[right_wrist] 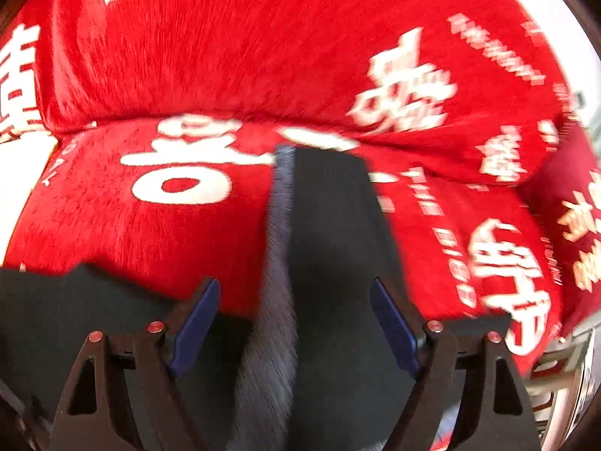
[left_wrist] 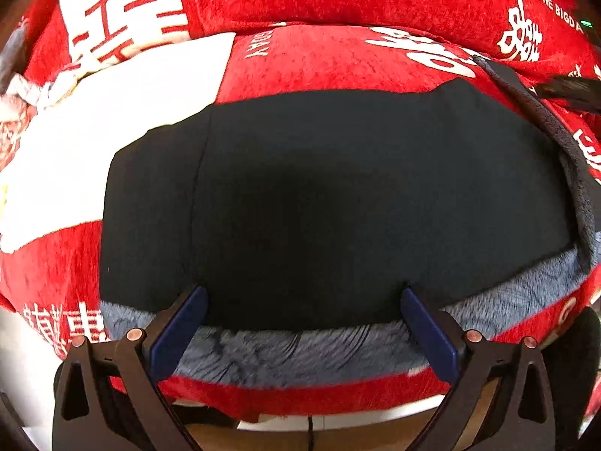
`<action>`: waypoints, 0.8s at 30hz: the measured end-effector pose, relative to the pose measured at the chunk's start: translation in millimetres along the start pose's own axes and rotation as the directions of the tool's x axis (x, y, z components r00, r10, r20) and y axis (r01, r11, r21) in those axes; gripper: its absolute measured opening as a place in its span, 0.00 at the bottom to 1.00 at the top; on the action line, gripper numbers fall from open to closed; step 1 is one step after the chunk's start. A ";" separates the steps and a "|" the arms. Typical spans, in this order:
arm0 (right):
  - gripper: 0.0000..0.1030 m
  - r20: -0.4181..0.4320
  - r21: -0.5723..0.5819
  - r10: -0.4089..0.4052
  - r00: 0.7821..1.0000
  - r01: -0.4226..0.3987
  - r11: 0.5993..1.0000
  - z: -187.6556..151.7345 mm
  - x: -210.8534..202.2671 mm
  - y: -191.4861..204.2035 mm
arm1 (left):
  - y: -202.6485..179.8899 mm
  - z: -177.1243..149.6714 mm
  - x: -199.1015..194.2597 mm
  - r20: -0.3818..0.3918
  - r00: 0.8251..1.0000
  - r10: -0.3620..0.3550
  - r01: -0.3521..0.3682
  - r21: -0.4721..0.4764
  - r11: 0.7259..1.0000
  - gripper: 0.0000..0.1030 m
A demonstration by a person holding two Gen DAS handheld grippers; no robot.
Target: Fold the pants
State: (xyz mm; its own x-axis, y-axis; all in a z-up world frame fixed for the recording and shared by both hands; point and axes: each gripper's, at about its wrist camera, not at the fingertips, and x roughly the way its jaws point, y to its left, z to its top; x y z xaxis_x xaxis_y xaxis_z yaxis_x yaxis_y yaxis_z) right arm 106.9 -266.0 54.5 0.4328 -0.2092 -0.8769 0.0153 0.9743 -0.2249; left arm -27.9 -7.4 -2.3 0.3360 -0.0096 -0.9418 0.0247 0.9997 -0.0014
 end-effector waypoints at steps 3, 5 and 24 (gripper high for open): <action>0.82 -0.084 -0.024 -0.007 0.996 0.005 1.000 20.6 38.7 10.7 | 12.9 -10.9 -6.6 -0.018 0.999 0.043 -0.043 -0.010 0.999 1.00; 0.82 -0.176 -0.052 -0.065 0.982 0.056 0.997 26.0 70.7 11.3 | 24.8 -14.0 -12.7 -0.027 0.999 0.041 -0.043 -0.047 0.998 1.00; 0.06 0.171 0.388 -0.014 0.985 -0.055 0.920 -111.6 -41.7 -185.3 | -192.5 47.2 -17.0 0.056 0.993 0.109 -0.121 0.316 0.941 1.00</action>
State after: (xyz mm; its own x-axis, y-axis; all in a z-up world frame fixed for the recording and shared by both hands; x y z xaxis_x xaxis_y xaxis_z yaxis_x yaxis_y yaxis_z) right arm -14.5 -447.1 85.3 0.5807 -0.2052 -0.7879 0.3405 0.9402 0.0062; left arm 6.1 -200.7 29.8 0.3888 0.0977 -0.9161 0.2801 0.9347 0.2186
